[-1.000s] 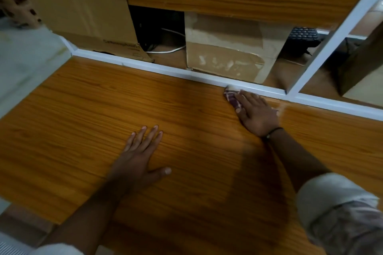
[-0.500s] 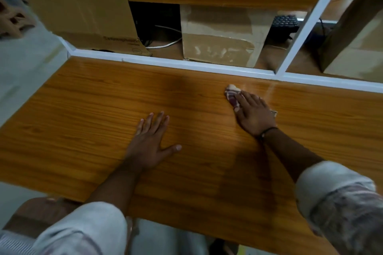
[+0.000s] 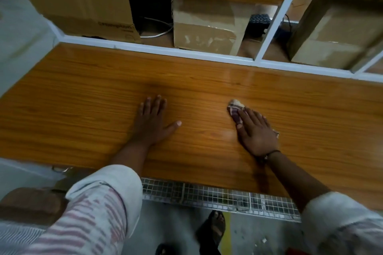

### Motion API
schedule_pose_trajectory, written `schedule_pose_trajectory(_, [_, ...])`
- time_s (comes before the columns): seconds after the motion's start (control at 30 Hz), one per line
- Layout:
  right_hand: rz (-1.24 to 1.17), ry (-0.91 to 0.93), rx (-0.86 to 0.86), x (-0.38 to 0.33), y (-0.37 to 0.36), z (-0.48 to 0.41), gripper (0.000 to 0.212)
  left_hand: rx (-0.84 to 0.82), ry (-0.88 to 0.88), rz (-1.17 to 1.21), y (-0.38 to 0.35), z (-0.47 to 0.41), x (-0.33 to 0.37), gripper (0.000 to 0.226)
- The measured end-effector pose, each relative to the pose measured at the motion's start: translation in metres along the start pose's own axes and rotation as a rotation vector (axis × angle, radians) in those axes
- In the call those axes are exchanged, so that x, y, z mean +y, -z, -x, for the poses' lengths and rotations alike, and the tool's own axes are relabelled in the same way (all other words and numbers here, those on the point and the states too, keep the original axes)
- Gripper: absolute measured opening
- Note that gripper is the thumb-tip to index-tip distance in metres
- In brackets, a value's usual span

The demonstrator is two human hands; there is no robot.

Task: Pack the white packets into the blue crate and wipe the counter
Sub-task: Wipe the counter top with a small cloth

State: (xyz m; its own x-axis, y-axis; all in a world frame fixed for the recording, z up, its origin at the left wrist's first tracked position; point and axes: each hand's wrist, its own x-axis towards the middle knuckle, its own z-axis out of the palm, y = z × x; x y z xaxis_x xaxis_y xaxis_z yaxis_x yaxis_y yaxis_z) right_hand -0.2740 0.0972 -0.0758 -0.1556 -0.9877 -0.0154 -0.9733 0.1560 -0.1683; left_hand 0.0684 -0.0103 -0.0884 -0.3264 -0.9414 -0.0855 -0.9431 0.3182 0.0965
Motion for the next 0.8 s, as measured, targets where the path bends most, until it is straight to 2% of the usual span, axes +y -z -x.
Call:
schedule_pose_trajectory(0.07, [0.016,0.080,0.007,-0.030,-0.007,0.024,0.061,0.005,-0.027,-0.005,-0.002,0.009,0.002,0.113])
schedule_pose_trajectory(0.17, [0.017,0.352,-0.050,-0.072,-0.016,0.071,0.059,-0.002,-0.043,-0.004,-0.002,0.015,0.005,0.111])
schedule_pose_trajectory(0.23, [0.003,0.417,-0.087,-0.074,-0.016,0.089,0.057,-0.005,-0.041,-0.012,-0.002,0.021,0.008,0.110])
schedule_pose_trajectory(0.3, [0.003,0.376,-0.088,-0.058,-0.015,0.090,0.058,0.004,-0.046,-0.017,-0.003,0.027,0.011,0.110])
schedule_pose_trajectory(0.47, [0.011,-0.011,0.016,-0.015,-0.010,0.060,0.061,-0.018,-0.080,0.015,-0.001,0.037,0.013,0.110])
schedule_pose_trajectory(0.53, [0.024,-0.001,0.012,-0.035,-0.012,0.064,0.060,-0.013,-0.084,0.009,-0.003,0.038,0.013,0.109])
schedule_pose_trajectory(0.7, [0.001,0.206,-0.023,-0.054,-0.015,0.070,0.058,0.001,-0.129,-0.022,-0.009,0.031,0.014,0.103])
schedule_pose_trajectory(0.8, [-0.001,0.132,-0.028,-0.032,-0.011,0.039,0.058,-0.002,-0.131,-0.008,-0.008,0.025,0.020,0.100])
